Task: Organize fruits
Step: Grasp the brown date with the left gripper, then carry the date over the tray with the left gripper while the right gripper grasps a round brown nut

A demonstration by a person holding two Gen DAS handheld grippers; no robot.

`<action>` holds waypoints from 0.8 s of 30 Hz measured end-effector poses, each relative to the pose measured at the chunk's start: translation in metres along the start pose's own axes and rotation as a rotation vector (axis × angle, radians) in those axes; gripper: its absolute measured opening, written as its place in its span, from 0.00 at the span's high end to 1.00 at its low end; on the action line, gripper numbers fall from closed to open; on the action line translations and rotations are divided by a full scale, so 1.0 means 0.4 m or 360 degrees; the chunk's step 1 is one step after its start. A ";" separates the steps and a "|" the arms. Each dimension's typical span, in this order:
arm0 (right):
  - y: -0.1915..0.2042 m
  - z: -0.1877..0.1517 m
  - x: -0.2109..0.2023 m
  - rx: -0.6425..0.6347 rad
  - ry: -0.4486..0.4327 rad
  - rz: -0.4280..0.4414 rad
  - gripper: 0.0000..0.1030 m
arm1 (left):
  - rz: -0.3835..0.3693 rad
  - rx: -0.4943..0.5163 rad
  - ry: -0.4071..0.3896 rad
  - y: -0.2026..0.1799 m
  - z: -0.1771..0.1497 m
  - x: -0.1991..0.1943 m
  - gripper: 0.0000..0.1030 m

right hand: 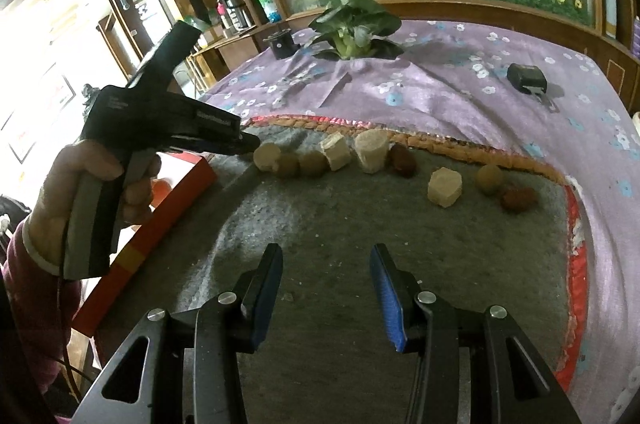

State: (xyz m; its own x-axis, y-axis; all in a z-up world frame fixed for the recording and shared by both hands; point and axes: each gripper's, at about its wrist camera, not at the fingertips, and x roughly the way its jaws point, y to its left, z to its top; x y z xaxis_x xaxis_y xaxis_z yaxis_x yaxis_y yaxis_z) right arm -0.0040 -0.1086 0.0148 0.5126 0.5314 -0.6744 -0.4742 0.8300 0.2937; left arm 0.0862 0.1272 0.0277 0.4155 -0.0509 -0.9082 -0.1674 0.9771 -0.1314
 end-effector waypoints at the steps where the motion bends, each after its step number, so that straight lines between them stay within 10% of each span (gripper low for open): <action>1: 0.002 0.004 0.002 0.0000 0.0004 0.0011 0.57 | -0.0015 0.0001 -0.0025 0.001 -0.005 -0.019 0.71; 24: 0.084 0.156 0.266 -0.0269 0.0154 -0.0028 0.57 | -0.0148 0.0029 -0.0215 0.072 -0.153 -0.193 0.71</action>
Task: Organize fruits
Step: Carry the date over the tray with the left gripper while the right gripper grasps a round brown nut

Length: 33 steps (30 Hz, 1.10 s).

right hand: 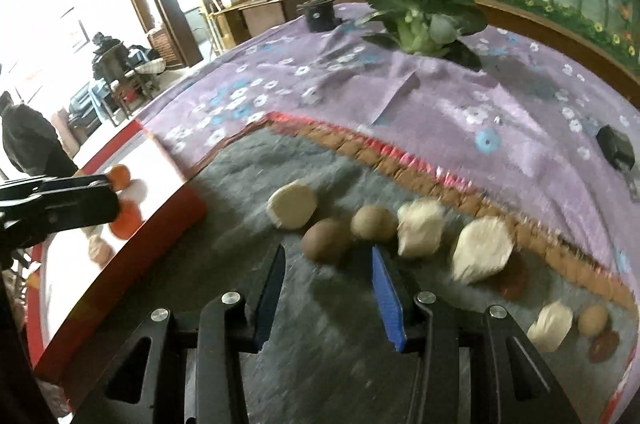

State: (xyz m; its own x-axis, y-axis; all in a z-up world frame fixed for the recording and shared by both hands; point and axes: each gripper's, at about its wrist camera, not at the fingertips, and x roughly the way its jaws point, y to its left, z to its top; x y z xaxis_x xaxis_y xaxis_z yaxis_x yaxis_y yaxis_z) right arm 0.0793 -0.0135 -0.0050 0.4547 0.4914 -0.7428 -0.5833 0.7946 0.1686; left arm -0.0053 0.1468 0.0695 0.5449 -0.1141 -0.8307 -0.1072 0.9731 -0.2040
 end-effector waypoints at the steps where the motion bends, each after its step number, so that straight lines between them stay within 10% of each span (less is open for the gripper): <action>1: 0.002 0.003 0.006 -0.0004 0.0006 -0.0004 0.57 | -0.0005 -0.0002 0.0004 0.002 -0.001 0.001 0.71; 6: 0.021 -0.001 0.006 -0.0100 0.0015 -0.0125 0.76 | -0.0009 -0.0014 0.0027 0.006 -0.013 0.010 0.71; 33: 0.276 -0.144 -0.225 -0.0103 -0.0187 0.0226 0.77 | 0.0073 -0.0231 -0.0096 0.167 -0.144 -0.165 0.70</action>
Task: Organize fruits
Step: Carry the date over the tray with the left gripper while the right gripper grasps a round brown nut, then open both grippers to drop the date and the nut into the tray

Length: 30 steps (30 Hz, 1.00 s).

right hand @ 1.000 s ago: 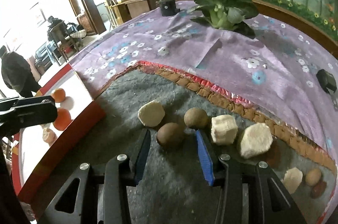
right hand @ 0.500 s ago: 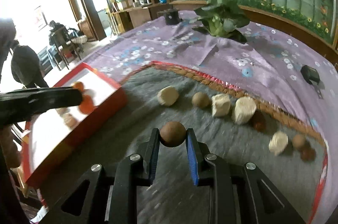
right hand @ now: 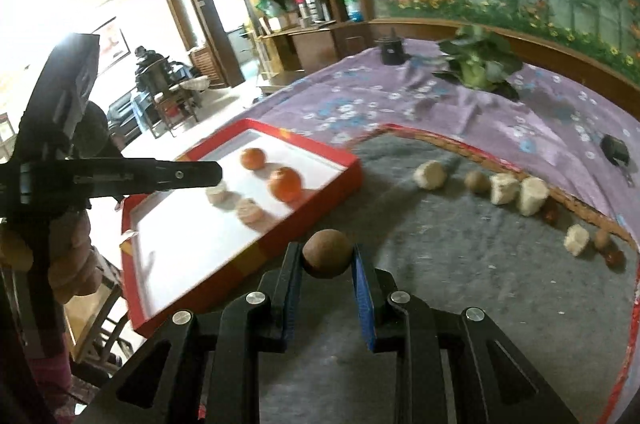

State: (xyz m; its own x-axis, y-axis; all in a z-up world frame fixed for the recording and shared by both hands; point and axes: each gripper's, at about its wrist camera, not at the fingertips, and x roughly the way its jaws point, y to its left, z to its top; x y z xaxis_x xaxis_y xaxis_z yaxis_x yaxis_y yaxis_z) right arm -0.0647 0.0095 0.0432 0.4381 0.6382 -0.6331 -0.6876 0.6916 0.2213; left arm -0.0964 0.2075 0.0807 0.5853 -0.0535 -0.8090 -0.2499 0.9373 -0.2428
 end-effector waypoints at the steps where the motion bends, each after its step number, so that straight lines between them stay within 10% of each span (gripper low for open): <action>1: 0.013 0.003 0.004 -0.0011 0.0002 0.0013 0.77 | 0.0009 -0.0015 -0.0002 0.014 -0.001 -0.003 0.70; 30: 0.206 0.050 0.210 -0.0285 0.0218 0.0091 0.77 | 0.0173 -0.0082 0.0034 0.154 -0.054 0.056 0.70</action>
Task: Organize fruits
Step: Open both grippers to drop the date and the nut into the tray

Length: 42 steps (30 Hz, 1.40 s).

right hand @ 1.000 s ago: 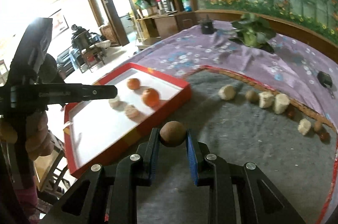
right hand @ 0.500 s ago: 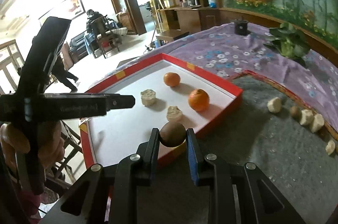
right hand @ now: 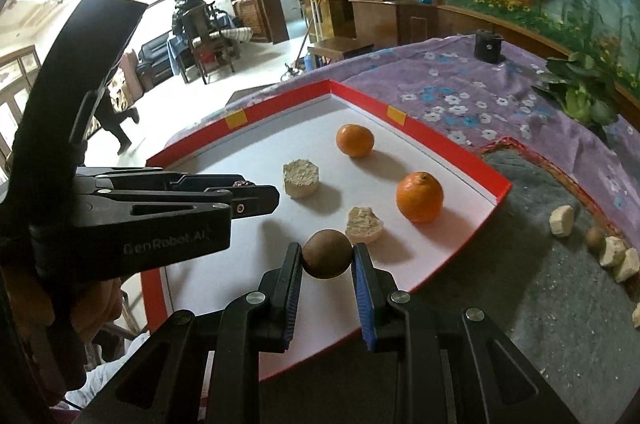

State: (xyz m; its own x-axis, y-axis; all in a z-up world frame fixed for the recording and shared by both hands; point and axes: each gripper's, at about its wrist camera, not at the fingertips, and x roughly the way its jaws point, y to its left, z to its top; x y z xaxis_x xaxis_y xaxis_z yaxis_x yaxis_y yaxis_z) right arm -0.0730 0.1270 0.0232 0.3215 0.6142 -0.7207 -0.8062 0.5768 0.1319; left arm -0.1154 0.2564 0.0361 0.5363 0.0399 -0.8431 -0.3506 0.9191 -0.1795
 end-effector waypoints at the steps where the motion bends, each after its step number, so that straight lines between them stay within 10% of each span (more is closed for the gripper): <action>1: 0.001 0.001 0.006 -0.0002 0.0008 0.0001 0.77 | 0.0001 -0.0004 0.0004 0.001 0.001 0.003 0.70; 17: 0.019 -0.002 0.040 -0.0110 0.0041 -0.0040 0.69 | 0.0063 -0.0041 0.0037 0.004 0.008 0.032 0.70; 24: -0.009 -0.024 -0.034 -0.0034 -0.0038 -0.0023 0.69 | 0.0091 -0.0012 -0.0003 -0.018 0.003 0.010 0.68; 27: -0.034 -0.040 -0.073 0.0030 -0.0088 -0.0024 0.68 | 0.0074 0.0013 -0.0053 -0.043 0.001 -0.012 0.44; 42: -0.257 -0.169 -0.292 0.0421 -0.0309 -0.0240 0.46 | -0.0057 0.0197 -0.0073 -0.242 0.004 -0.035 0.44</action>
State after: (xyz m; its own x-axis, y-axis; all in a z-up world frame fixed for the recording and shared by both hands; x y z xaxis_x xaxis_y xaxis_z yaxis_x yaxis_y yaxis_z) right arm -0.0612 -0.0407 0.0478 0.5358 0.5879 -0.6061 -0.5942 0.7725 0.2240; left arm -0.0879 0.1675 0.0661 0.5824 0.0215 -0.8126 -0.2347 0.9615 -0.1428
